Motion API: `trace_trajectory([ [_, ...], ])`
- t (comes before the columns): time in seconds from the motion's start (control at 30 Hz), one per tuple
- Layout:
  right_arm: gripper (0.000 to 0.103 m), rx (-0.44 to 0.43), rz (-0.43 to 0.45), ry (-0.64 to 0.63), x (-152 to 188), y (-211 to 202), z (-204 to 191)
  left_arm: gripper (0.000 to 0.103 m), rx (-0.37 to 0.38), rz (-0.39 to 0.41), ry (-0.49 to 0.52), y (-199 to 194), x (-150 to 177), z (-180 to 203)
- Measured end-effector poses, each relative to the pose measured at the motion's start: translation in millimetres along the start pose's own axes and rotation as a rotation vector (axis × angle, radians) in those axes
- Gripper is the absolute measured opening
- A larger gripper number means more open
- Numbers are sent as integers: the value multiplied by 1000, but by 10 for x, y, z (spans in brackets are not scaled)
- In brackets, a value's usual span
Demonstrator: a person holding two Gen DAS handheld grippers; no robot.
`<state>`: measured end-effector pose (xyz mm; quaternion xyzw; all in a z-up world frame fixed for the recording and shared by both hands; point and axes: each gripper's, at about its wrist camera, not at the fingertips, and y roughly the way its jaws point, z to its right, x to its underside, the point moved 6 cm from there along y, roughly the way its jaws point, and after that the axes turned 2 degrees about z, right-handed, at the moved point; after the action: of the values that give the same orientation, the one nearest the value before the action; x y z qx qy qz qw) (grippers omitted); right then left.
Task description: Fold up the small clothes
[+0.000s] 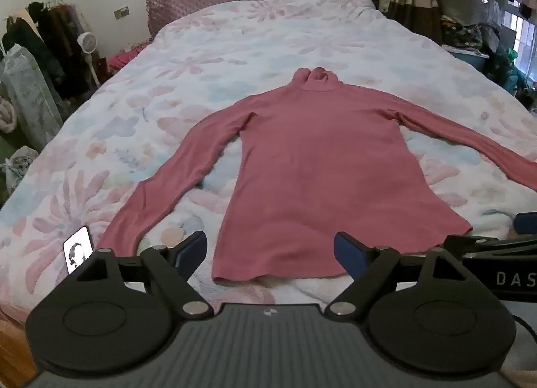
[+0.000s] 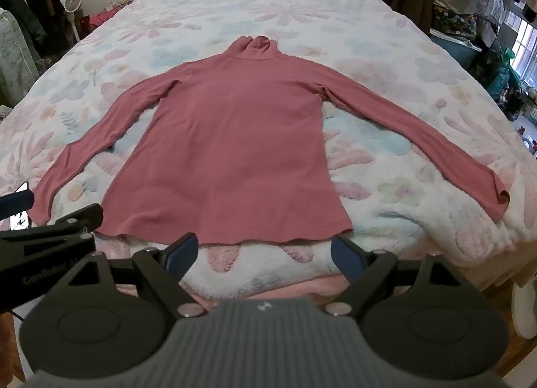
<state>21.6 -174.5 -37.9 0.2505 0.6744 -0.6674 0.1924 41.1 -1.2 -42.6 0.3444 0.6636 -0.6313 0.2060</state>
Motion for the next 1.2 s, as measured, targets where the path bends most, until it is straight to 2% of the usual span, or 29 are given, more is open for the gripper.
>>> trace_trajectory([
  [0.3,82,5,4,4,-8,-5,7,96,9,-29,-14,157,22,-135],
  [0.4,82,3,4,4,-7,-3,-2,96,-8,-18,2,53,31,-5],
  [1.2,82,9,26,7,-22,-28,-14,96,-18,-4,-16,-4,8,-23],
])
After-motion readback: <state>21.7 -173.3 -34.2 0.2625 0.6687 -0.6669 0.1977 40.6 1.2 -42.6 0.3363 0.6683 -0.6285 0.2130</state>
